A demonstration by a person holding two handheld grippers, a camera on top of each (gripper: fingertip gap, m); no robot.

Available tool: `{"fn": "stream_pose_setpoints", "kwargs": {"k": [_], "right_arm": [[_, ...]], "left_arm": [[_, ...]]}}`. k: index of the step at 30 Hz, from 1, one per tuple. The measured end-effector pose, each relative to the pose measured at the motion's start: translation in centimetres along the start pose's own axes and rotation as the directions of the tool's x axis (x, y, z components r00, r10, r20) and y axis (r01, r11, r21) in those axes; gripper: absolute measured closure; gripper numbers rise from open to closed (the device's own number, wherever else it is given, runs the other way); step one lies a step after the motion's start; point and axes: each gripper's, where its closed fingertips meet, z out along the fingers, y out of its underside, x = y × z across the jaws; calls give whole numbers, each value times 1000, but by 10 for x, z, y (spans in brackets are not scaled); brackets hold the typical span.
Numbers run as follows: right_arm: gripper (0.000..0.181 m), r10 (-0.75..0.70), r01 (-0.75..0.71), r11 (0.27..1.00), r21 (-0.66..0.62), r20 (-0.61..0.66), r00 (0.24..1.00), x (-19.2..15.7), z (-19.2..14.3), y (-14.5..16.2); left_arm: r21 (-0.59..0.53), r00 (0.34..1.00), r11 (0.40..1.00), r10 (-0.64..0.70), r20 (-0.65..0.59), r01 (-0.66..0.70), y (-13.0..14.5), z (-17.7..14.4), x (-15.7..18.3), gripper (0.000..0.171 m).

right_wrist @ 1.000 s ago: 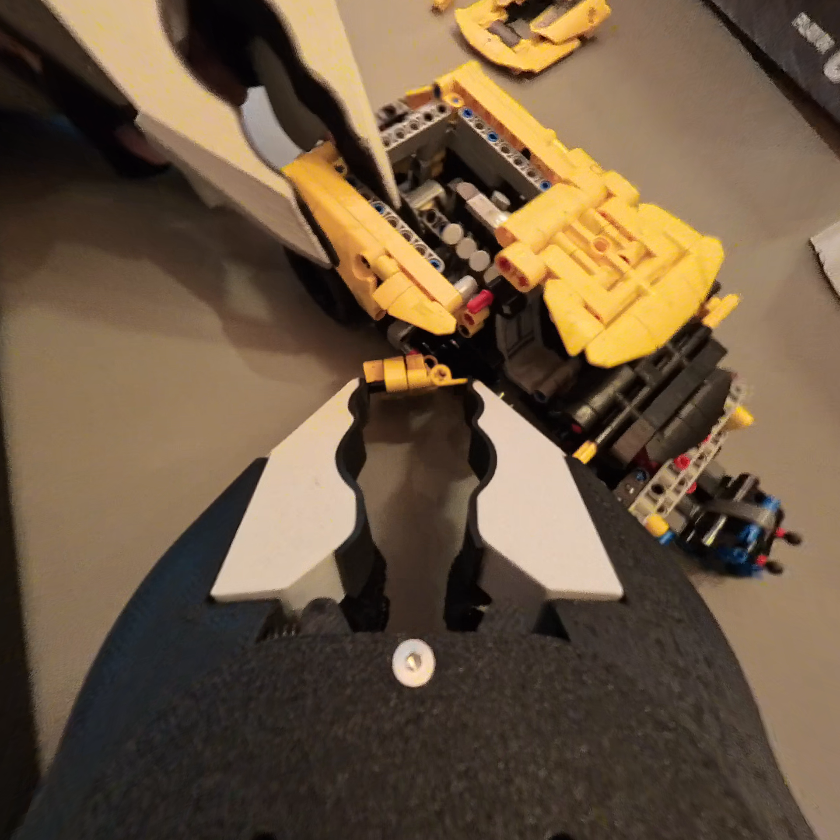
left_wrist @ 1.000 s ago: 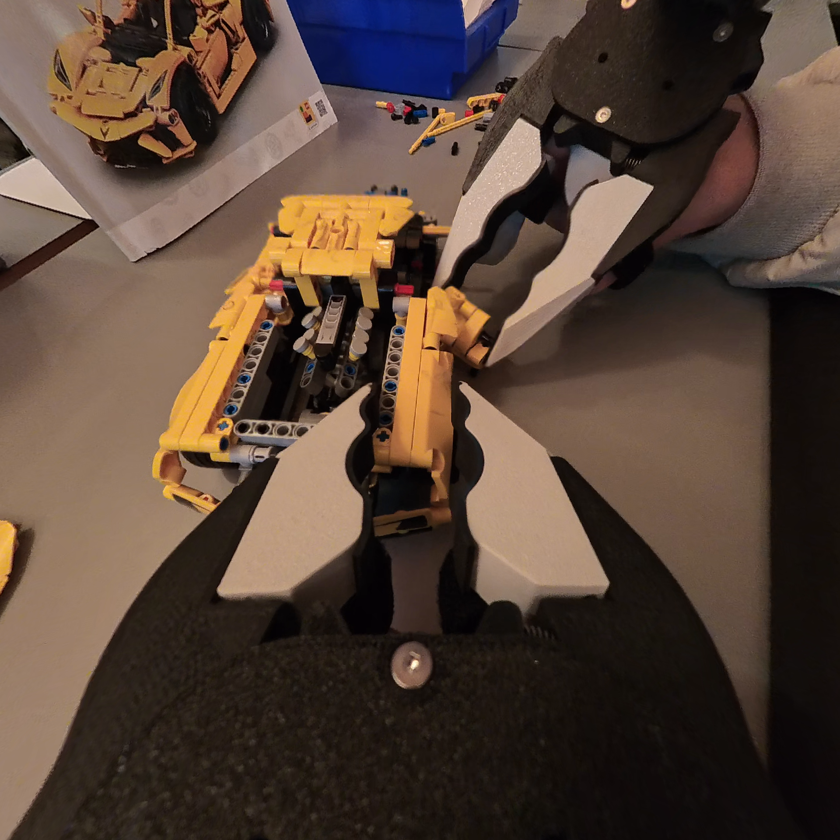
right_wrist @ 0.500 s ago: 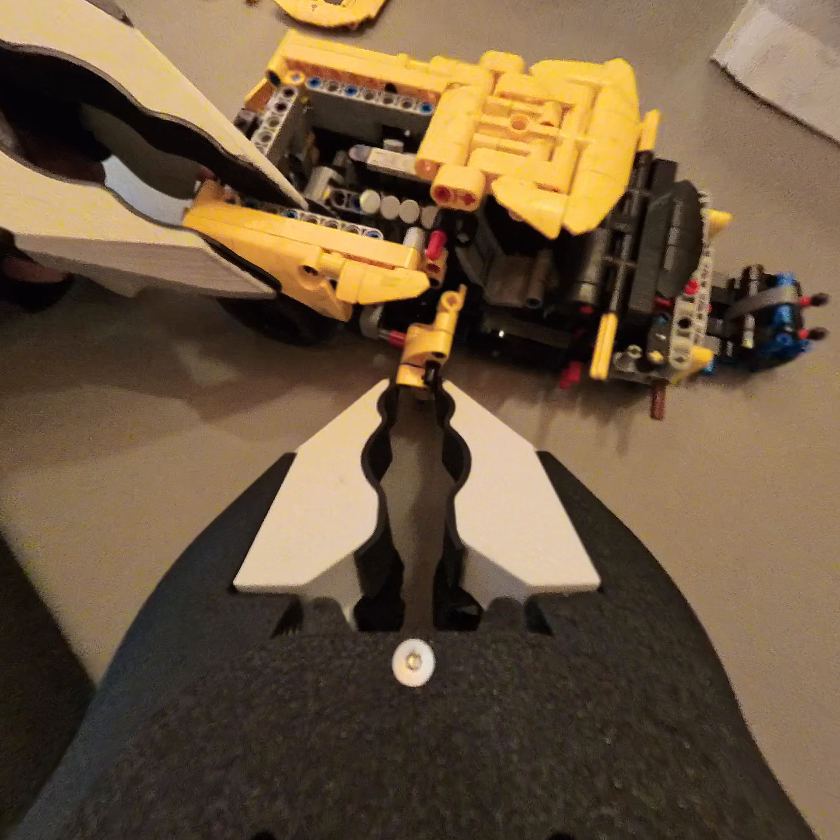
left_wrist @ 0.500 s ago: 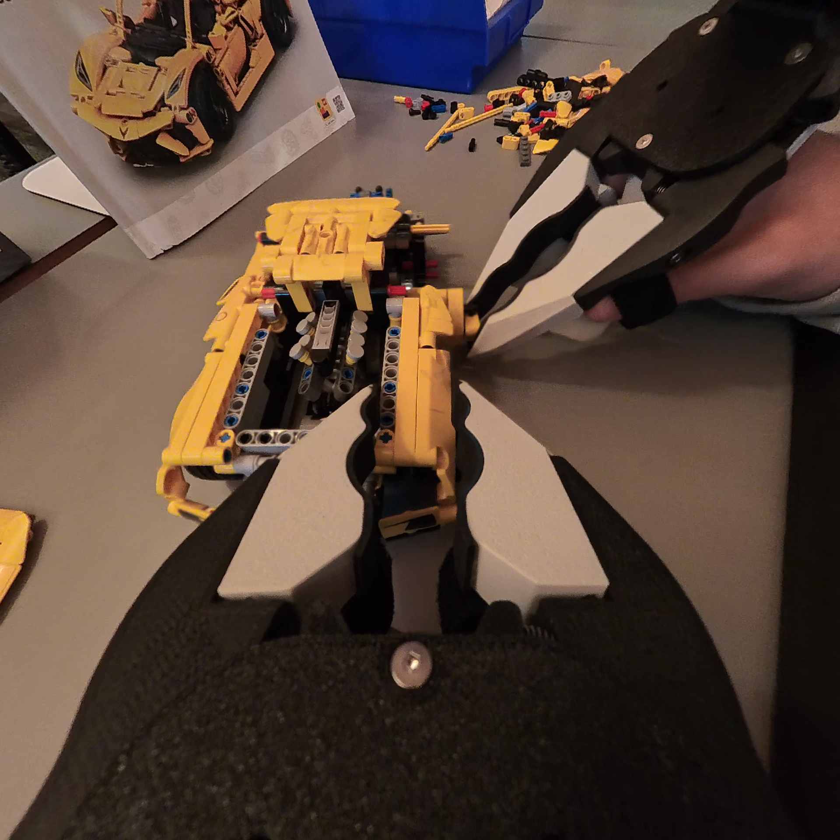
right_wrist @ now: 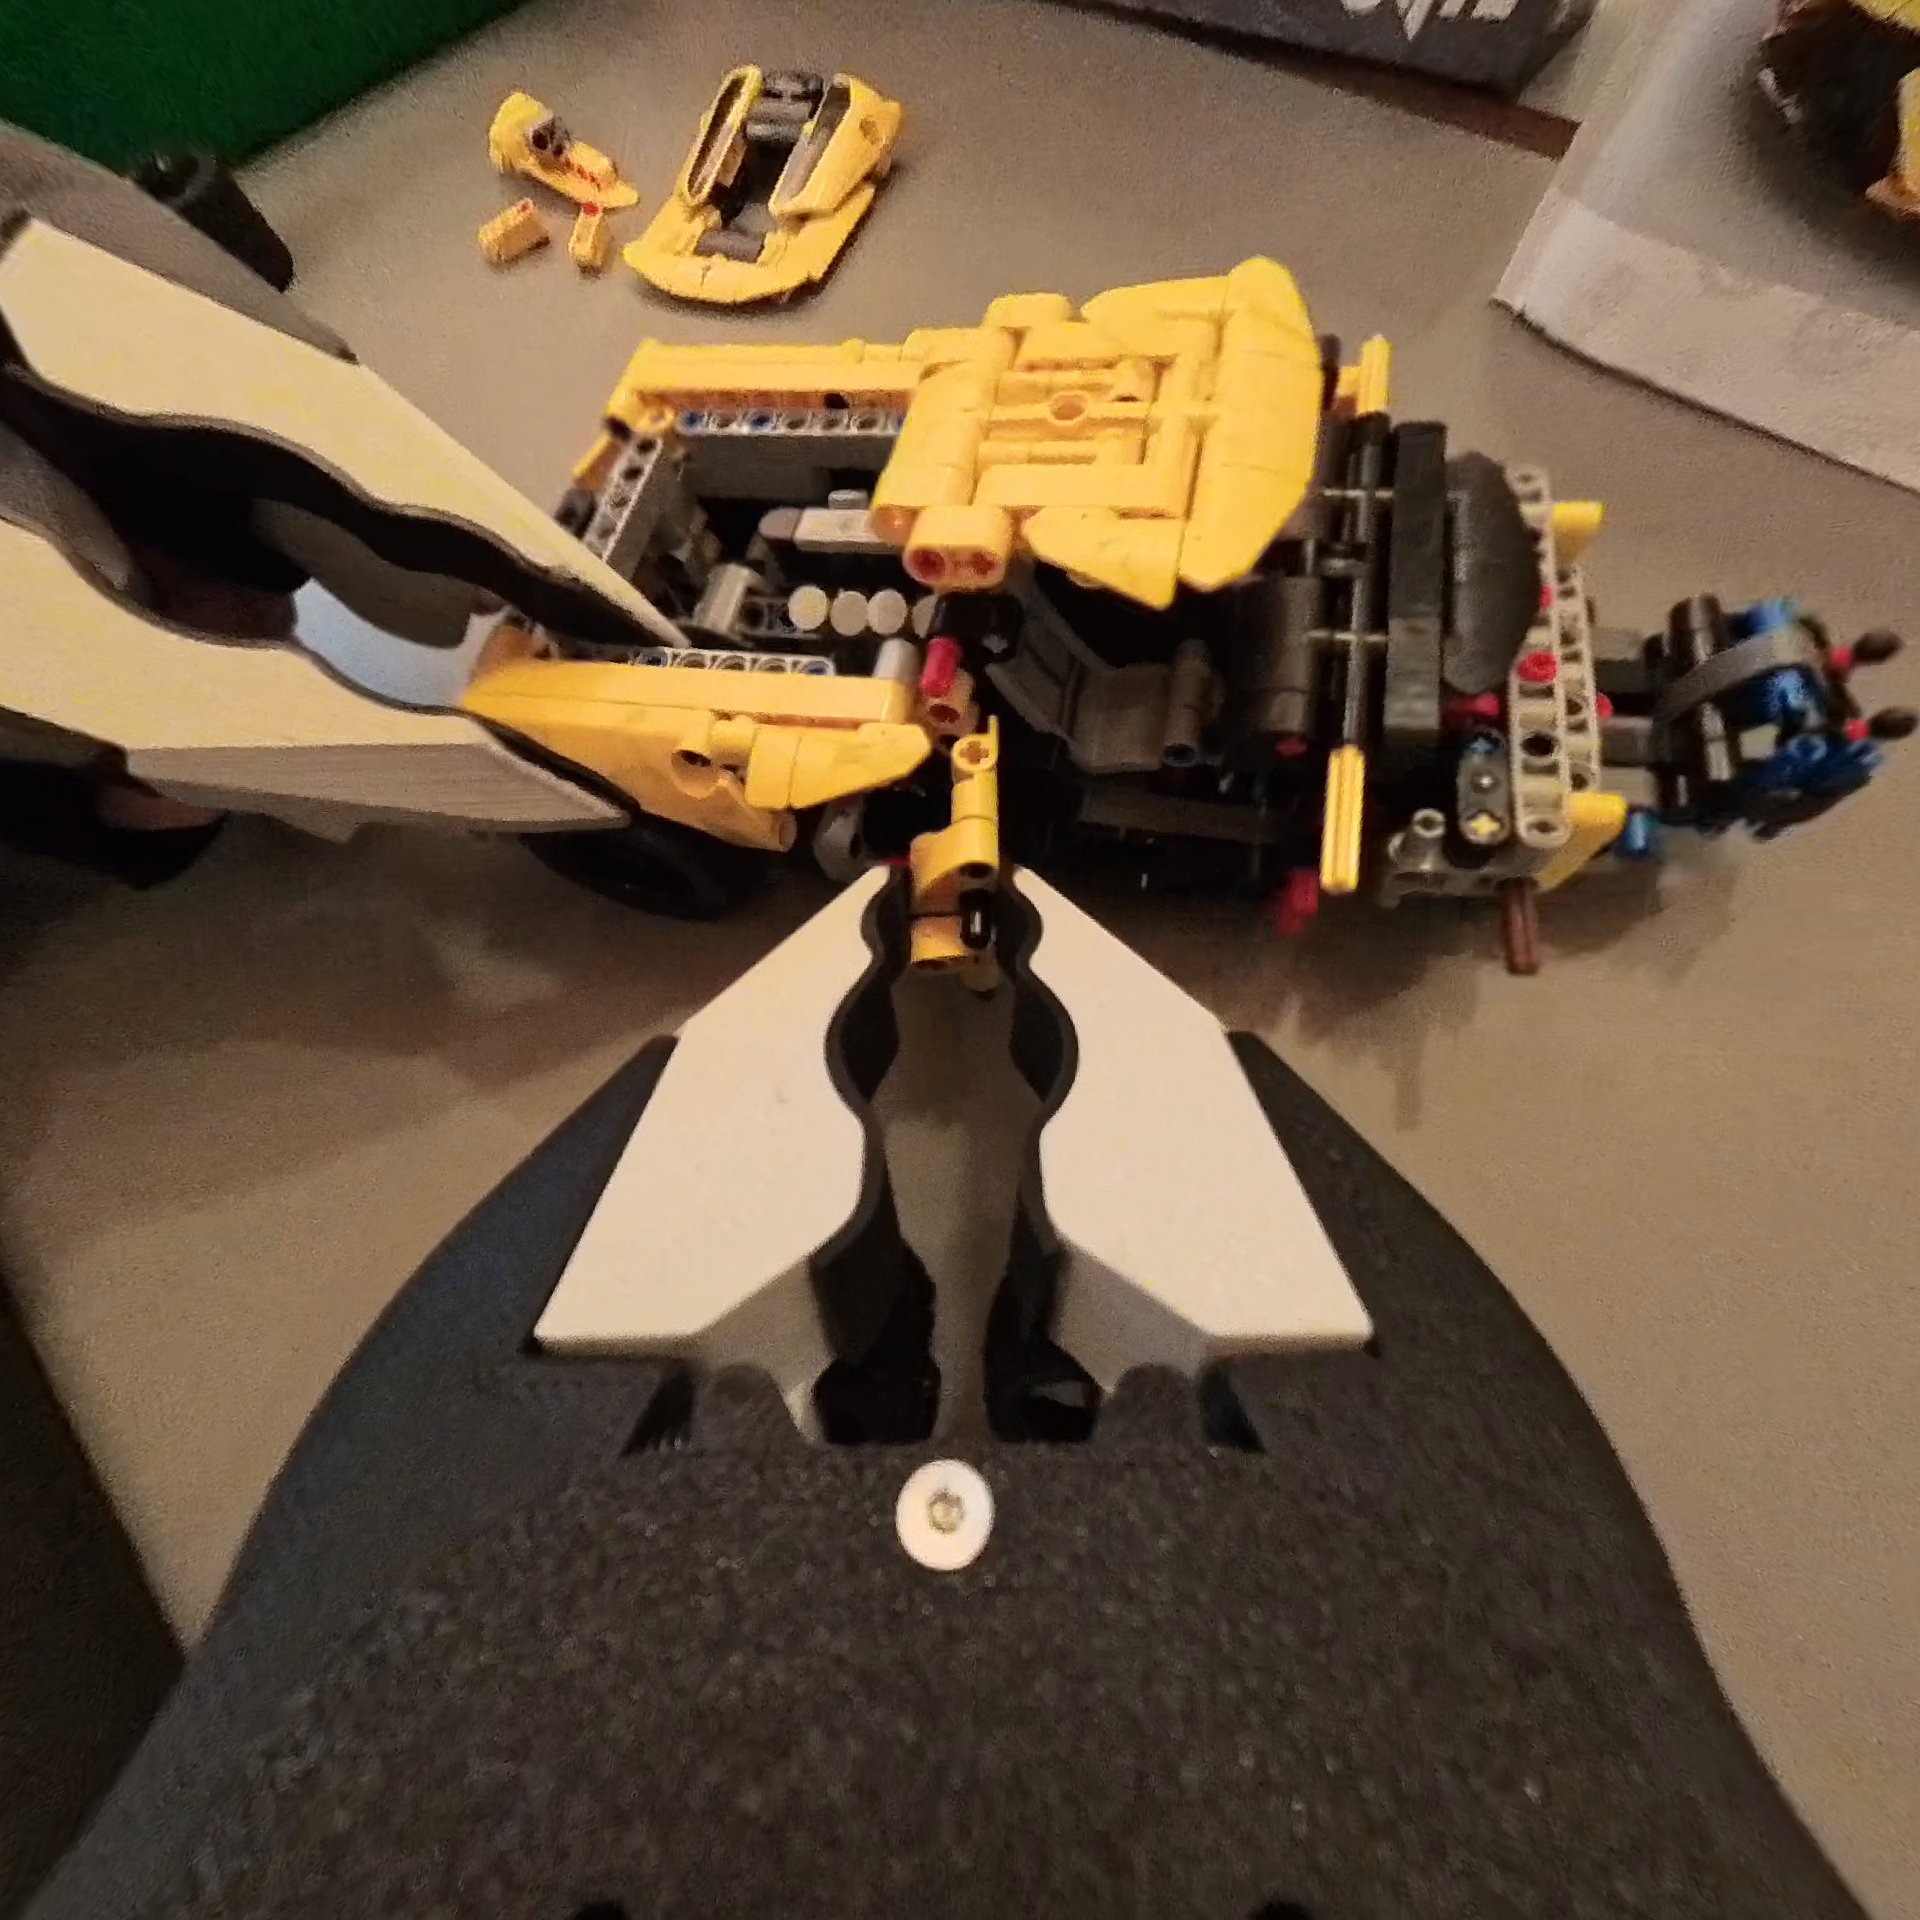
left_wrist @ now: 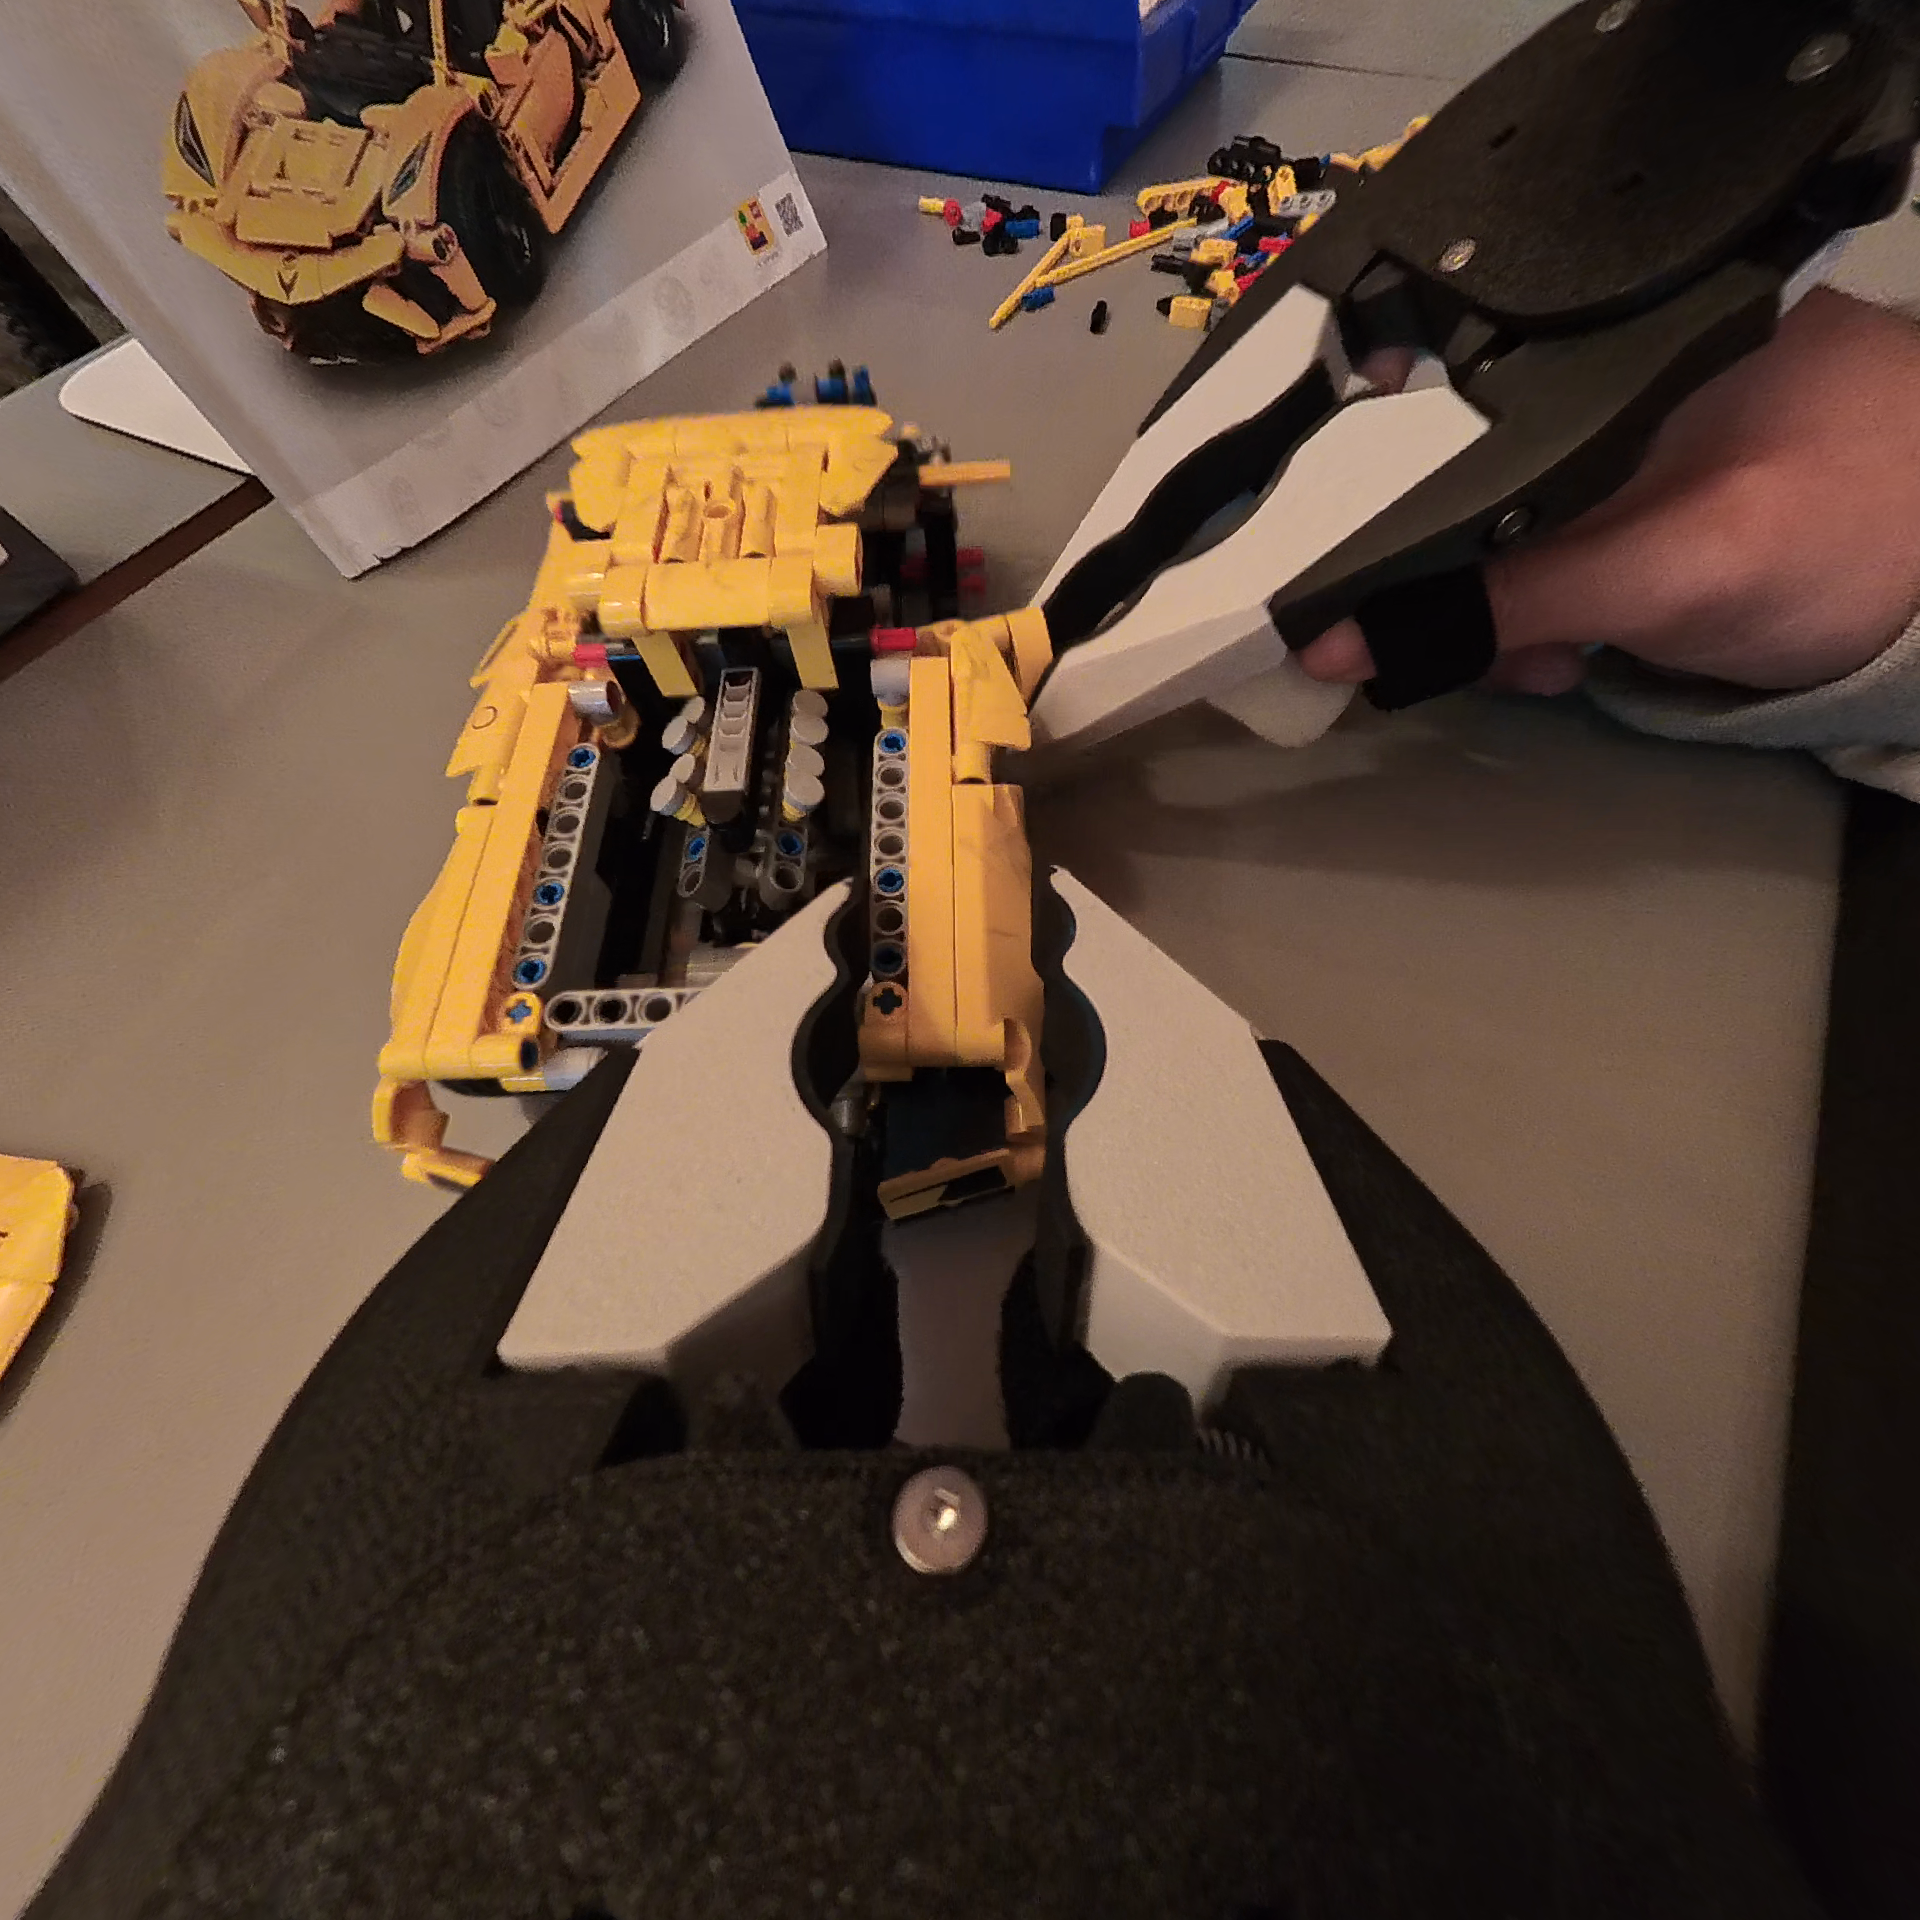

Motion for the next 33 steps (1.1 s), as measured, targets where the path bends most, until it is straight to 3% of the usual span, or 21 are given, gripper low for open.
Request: {"fn": "stream_pose_setpoints", "kwargs": {"k": [3,11,15,20,23,33], "right_arm": [[167,39,-39,998,54,-1,999,3,-3,-6],[167,49,-49,999,-16,37,998,-1,5,6],[167,53,-52,998,-30,57,997,-5,7,8],[167,65,-63,997,-33,65,996,-4,8,9],[167,88,-86,996,-33,63,994,-1,7,9],[167,113,-116,992,57,54,992,5,-3,-3]], "left_arm": [[-17,1000,1000,-5,9,5,-1,1,0,142],[-83,1000,997,-1,2,1,-2,0,0,142],[61,997,996,-66,33,64,-38,-7,-8,144],[-76,995,992,-102,19,103,-24,18,-14,149],[-109,988,984,-146,-48,140,-21,21,-6,170],[-135,985,978,-164,-45,157,-23,30,-6,171]]}}
